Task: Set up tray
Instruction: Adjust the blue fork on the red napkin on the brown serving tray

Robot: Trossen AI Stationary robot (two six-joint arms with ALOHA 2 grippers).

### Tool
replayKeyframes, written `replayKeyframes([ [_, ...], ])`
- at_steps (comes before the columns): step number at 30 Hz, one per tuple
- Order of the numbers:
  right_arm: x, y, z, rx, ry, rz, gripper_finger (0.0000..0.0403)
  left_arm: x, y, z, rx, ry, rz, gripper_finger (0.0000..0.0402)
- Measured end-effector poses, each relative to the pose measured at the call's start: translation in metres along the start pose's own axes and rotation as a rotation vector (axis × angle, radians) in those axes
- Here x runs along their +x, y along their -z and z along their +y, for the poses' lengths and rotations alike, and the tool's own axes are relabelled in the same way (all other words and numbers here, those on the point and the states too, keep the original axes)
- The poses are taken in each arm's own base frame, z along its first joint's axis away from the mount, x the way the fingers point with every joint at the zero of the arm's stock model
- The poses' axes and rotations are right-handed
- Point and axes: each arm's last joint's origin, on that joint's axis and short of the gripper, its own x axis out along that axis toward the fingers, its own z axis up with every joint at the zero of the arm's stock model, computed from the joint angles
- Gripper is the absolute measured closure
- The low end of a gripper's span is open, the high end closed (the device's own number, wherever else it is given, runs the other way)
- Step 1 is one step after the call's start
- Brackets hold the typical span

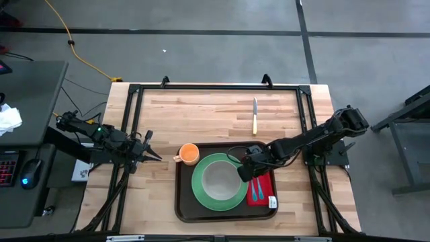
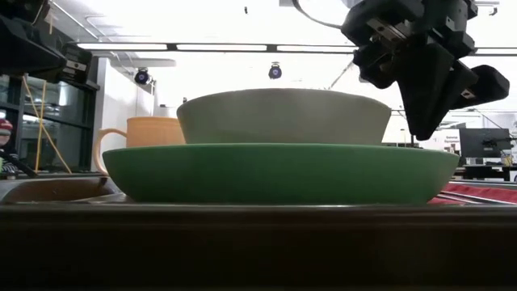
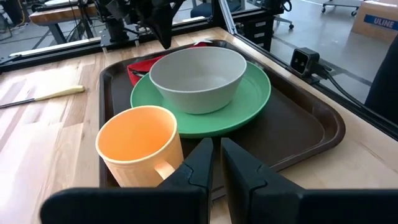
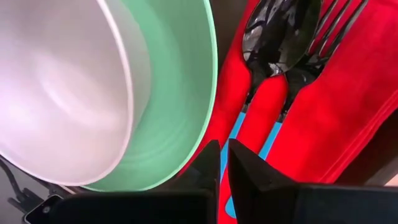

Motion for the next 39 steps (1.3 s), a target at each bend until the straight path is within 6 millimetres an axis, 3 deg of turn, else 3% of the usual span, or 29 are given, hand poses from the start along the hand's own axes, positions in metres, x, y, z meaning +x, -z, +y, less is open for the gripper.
replayKeyframes([
  [19, -0.001, 0.001, -0.002, 0.01, 0.028, 0.06, 0.0395, 0.0, 0.0, 0.0, 0.023, 0.001, 0.0, 0.0339],
  [29, -0.042, 0.001, 0.009, 0.033, 0.178, 0.003, 0.0394, 0.0, 0.0, 0.0, 0.023, 0.001, 0.0, 0.0339],
  [39, -0.046, 0.001, 0.01, 0.179, 0.186, -0.017, 0.0394, 0.0, 0.0, 0.0, 0.041, 0.001, 0.0, 0.0339],
])
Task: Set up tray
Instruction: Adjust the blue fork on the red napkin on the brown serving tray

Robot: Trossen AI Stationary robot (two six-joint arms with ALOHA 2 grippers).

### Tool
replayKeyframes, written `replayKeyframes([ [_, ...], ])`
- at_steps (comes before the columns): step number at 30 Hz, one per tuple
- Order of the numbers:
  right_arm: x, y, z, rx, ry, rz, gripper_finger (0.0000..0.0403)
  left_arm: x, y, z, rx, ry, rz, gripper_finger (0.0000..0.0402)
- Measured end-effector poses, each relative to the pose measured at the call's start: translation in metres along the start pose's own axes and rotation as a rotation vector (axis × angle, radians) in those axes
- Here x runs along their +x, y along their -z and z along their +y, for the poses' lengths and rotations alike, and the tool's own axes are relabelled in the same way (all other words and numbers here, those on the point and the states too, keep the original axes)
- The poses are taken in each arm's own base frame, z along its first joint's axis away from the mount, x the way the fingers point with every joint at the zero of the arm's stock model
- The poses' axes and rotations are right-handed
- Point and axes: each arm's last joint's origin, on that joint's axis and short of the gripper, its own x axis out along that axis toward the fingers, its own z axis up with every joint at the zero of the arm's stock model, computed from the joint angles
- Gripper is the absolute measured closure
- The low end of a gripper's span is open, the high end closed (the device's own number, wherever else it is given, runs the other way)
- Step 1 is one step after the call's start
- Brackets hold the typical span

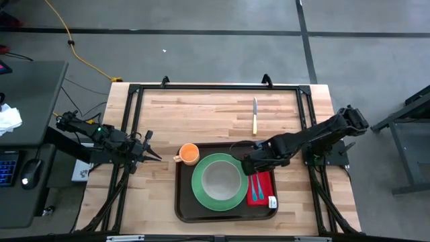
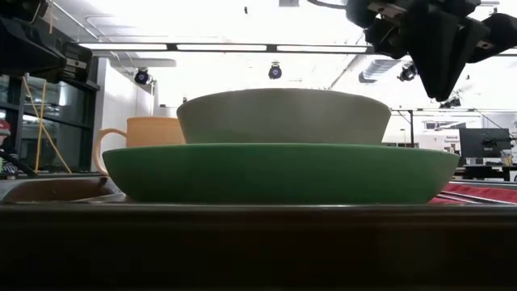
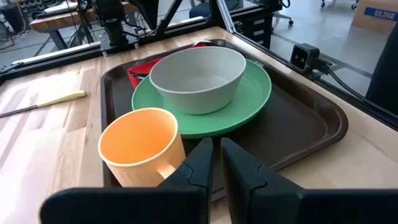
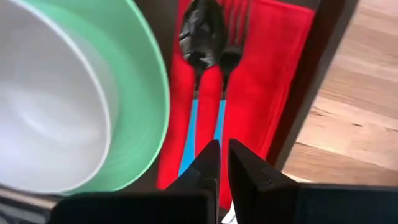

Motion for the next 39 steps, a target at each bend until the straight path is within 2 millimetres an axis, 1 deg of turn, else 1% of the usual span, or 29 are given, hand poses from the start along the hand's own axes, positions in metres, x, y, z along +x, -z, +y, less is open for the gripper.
replayKeyframes([
  [3, 0.003, -0.001, -0.001, 0.021, 0.035, -0.009, 0.0394, 0.0, 0.0, 0.0, 0.002, 0.0, 0.0, 0.0339],
  [6, 0.011, -0.005, 0.001, 0.02, 0.068, 0.003, 0.0397, 0.0, 0.0, 0.0, 0.006, 0.0, 0.0, 0.0339],
  [11, 0.031, -0.009, 0.01, -0.014, 0.098, 0.033, 0.04, 0.0, 0.0, 0.0, 0.008, 0.0, 0.0, 0.0339],
  [15, 0.045, -0.009, 0.011, -0.02, 0.165, 0.07, 0.04, 0.0, 0.0, 0.0, 0.008, 0.0, 0.0, 0.0339],
  [19, 0.057, -0.01, 0.013, -0.022, 0.2, 0.071, 0.0399, 0.0, 0.0, 0.0, 0.008, 0.0, 0.0, 0.0339],
  [27, 0.06, -0.011, 0.014, -0.028, 0.21, 0.052, 0.0397, 0.0, 0.0, 0.0, 0.008, -0.001, 0.0, 0.0339],
  [32, 0.06, -0.013, 0.015, -0.037, 0.201, -0.028, 0.04, 0.0, 0.0, 0.0, 0.007, 0.0, 0.0, 0.0339],
  [39, 0.061, -0.013, 0.018, -0.038, 0.163, -0.022, 0.0396, 0.0, 0.0, 0.0, 0.007, -0.001, 0.0, 0.0339],
])
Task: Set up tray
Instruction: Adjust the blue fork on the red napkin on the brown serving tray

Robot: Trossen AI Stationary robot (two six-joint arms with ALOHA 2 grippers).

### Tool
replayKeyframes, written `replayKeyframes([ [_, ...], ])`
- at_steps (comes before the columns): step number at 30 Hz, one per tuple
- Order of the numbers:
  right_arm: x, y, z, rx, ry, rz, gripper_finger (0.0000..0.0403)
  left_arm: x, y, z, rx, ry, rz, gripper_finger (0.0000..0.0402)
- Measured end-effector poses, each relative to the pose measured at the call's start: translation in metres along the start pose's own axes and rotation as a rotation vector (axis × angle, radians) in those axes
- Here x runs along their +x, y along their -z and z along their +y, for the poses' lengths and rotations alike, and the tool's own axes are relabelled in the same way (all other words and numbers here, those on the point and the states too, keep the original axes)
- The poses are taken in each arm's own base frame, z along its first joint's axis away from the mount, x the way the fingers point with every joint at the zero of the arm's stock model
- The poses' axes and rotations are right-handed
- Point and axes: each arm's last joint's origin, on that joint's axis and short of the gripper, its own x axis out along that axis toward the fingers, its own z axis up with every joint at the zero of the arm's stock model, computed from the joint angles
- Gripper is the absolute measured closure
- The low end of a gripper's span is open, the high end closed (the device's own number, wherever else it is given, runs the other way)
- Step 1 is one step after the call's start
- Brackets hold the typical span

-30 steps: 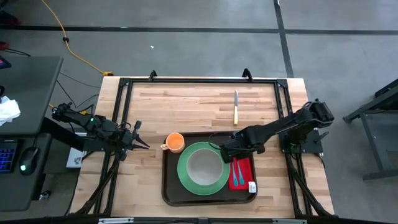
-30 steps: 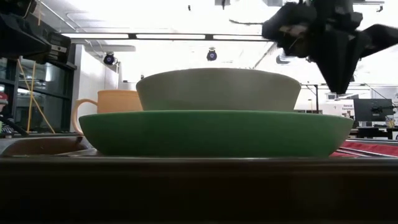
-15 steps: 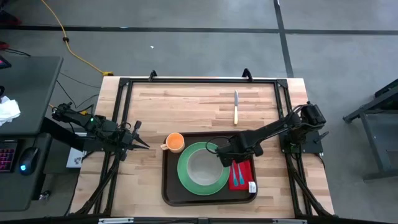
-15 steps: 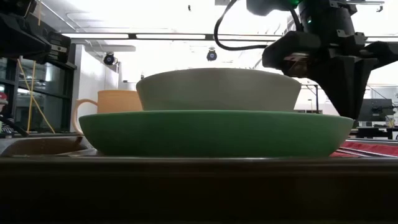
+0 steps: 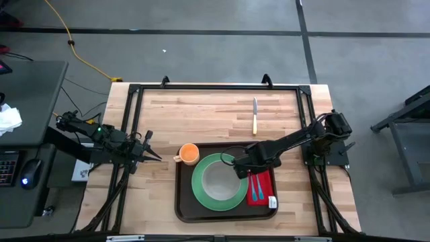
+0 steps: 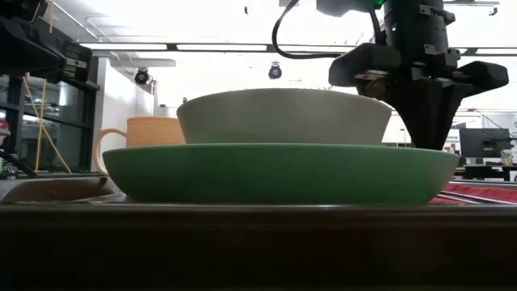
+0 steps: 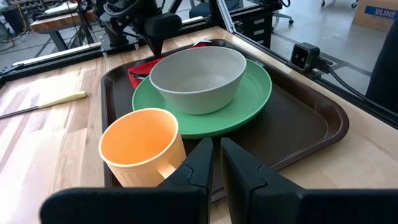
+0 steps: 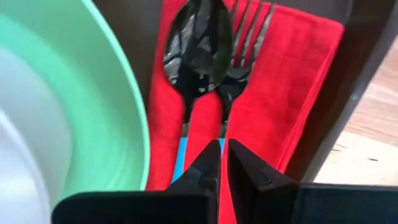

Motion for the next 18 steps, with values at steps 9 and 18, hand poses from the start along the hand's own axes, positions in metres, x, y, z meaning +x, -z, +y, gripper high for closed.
replayKeyframes([
  [9, -0.0001, -0.0009, 0.0028, 0.004, -0.029, 0.034, 0.0391, 0.0, 0.0, 0.0, 0.0, 0.0, 0.0, 0.0339],
  [18, -0.0001, -0.0008, 0.0027, 0.004, -0.029, 0.036, 0.0363, 0.0, 0.0, 0.0, 0.0, 0.0, 0.0, 0.0339],
])
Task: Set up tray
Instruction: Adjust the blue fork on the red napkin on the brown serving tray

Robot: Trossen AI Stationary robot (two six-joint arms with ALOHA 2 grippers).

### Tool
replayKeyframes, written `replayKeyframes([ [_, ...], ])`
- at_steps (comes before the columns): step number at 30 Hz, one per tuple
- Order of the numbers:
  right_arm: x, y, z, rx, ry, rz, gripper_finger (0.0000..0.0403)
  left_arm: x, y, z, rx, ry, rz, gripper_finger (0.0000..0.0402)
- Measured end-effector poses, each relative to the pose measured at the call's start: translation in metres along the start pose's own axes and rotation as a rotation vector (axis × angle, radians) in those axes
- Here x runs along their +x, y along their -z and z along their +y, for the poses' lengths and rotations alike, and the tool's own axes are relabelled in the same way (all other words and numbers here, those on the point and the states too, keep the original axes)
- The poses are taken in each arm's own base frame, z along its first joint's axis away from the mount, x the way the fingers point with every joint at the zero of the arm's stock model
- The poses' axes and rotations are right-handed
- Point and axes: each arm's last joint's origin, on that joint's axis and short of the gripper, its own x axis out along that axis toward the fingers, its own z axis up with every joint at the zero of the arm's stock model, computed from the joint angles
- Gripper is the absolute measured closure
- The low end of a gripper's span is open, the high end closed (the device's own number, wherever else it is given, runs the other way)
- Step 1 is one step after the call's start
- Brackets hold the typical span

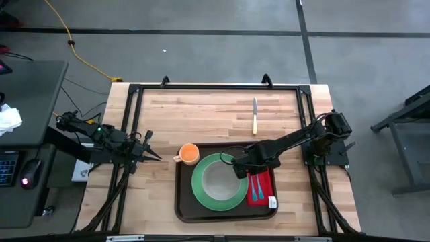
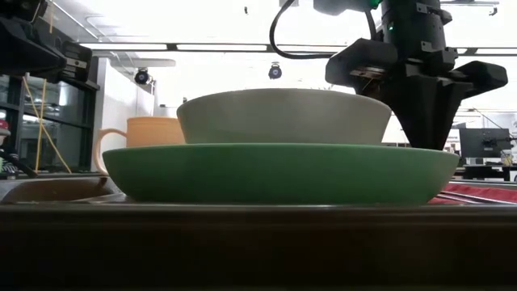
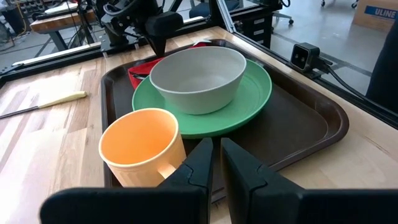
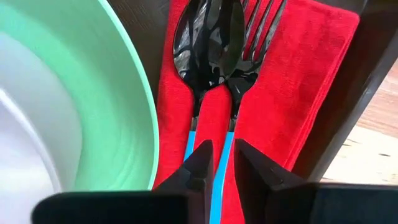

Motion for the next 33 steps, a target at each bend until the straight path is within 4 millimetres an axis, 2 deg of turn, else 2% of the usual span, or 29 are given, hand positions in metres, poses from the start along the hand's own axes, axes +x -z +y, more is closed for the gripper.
replayKeyframes([
  [17, 0.011, 0.0, -0.008, 0.003, 0.037, 0.01, 0.0314, 0.0, 0.0, 0.0, -0.006, 0.0, 0.0, 0.0339],
  [33, 0.018, -0.002, -0.004, -0.015, 0.031, -0.009, 0.0308, 0.0, 0.0, 0.0, -0.007, 0.0, 0.0, 0.0339],
])
